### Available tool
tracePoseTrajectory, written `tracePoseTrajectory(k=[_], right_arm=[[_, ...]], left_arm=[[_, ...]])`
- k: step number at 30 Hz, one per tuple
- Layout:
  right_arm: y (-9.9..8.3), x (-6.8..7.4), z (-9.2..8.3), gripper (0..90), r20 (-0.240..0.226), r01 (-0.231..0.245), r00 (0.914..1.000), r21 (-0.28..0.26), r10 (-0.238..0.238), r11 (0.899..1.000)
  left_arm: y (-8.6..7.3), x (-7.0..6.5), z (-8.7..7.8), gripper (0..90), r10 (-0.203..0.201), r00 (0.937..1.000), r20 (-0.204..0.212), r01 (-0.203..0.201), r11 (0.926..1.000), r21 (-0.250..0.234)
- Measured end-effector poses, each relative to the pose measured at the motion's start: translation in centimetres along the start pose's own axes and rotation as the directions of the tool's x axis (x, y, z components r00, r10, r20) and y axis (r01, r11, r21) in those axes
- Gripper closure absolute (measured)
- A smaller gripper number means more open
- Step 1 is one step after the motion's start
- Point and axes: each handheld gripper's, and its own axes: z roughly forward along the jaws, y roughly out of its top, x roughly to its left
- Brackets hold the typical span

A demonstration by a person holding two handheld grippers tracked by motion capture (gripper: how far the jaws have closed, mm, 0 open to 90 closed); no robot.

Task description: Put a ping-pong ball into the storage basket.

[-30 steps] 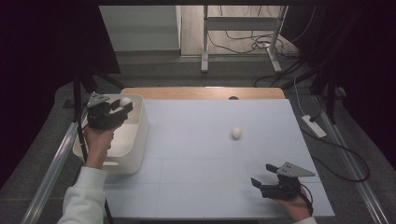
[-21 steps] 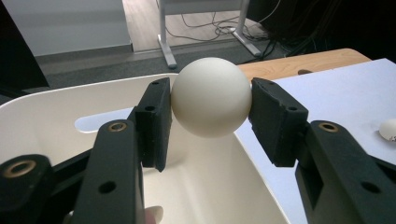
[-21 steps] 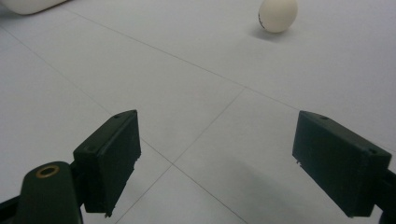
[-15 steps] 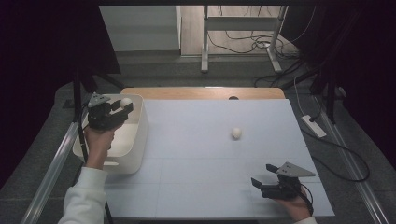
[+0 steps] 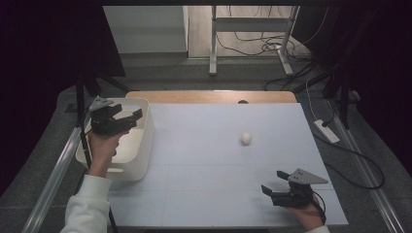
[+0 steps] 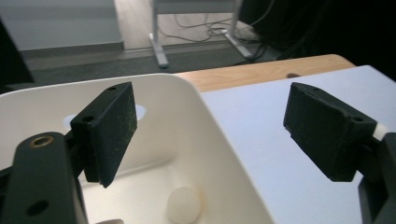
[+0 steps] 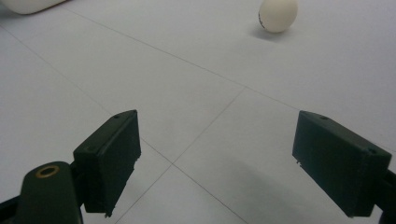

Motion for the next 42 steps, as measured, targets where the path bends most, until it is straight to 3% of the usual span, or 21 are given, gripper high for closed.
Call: tracePoseTrajectory(k=[4,12,18,25,26,34,42], right_arm=[[0.0,0.0,0.0,15.3,0.001,-0.001,1.0000,-0.002,0.001,1.000],[0.0,0.0,-0.1,15.3,0.002,0.000,1.0000,-0.005,0.000,1.000],[0.1,-0.1,-0.1,15.3,0.003,-0.005,1.0000,-0.010,0.005,1.000],[0.3,0.1,0.1,15.3,-0.001,-0.008,1.0000,-0.016,0.008,1.000],[0.4,0.1,0.1,15.3,0.000,-0.007,1.0000,-0.016,0.007,1.000],[0.5,0.0,0.4,15.3,0.006,-0.016,0.9998,-0.017,0.017,1.000],[0.4,-0.1,0.5,15.3,0.006,-0.017,0.9998,-0.014,0.017,1.000]], left_arm=[[0.1,-0.8,-0.2,18.2,0.013,0.9976,0.067,-0.013,0.9999,-0.005],[0.1,-2.3,-0.9,18.1,0.044,0.9921,0.118,-0.041,0.9987,-0.032],[-0.1,-3.2,-1.0,18.0,0.061,0.9812,0.183,-0.054,0.9975,-0.046],[-0.3,-3.9,-1.1,18.1,0.066,0.9713,0.229,-0.056,0.9971,-0.052],[-0.5,-4.3,-1.1,18.1,0.066,0.9666,0.247,-0.056,0.9973,-0.047],[-1.0,-5.0,-1.1,18.1,0.078,0.9522,0.295,-0.066,0.9966,-0.049],[-1.4,-6.6,-1.1,17.7,0.111,0.9342,0.339,-0.102,0.9938,-0.045]])
